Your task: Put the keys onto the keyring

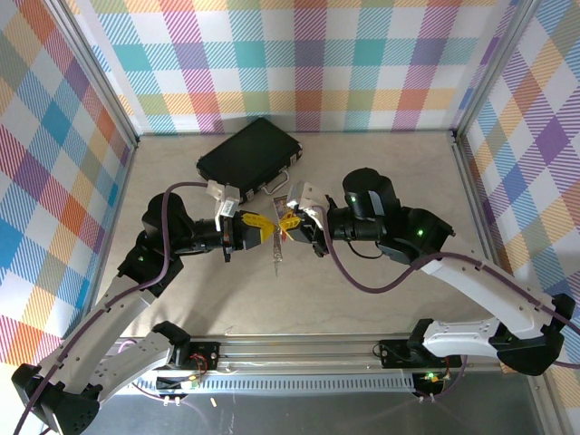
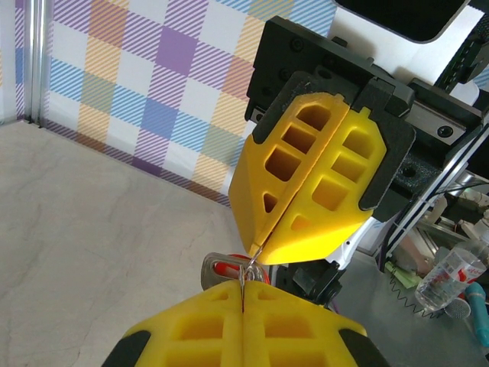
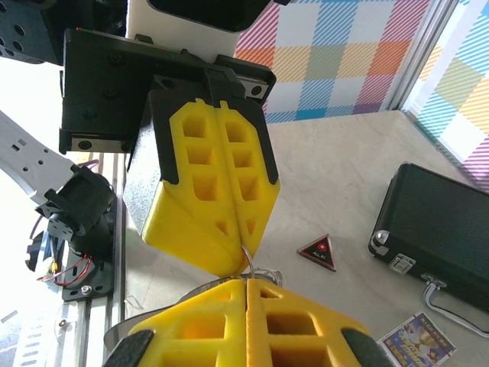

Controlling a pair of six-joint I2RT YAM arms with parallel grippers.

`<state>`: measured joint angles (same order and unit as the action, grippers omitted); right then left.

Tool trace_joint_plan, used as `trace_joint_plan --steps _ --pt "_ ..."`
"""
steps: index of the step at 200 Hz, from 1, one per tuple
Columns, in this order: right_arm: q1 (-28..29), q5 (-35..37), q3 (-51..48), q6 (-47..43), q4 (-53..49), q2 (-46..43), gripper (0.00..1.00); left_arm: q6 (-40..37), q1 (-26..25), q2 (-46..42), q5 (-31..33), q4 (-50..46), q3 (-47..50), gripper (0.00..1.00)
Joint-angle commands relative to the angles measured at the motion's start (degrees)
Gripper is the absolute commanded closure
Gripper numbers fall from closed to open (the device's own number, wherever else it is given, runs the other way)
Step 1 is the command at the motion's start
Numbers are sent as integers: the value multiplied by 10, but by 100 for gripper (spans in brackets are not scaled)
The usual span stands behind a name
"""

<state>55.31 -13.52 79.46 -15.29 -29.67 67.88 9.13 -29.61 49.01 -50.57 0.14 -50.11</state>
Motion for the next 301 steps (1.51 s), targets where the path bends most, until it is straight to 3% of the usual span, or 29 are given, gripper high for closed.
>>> trace_joint_plan --steps 1,77,201,270,301 --pt "6 -37 18 10 -10 9 100 -13 -6 -9 -12 28 -24 100" --pt "12 -49 16 -3 -14 1 100 -15 -6 -10 -12 17 -30 100" --pt "20 -33 -59 -44 39 -36 100 38 -8 -21 2 82 -18 100" --pt "31 -38 -70 -30 63 -44 77 49 -12 -27 23 114 -1 100" --pt "34 -19 -77 -6 66 -64 76 58 -12 -29 27 134 5 100"
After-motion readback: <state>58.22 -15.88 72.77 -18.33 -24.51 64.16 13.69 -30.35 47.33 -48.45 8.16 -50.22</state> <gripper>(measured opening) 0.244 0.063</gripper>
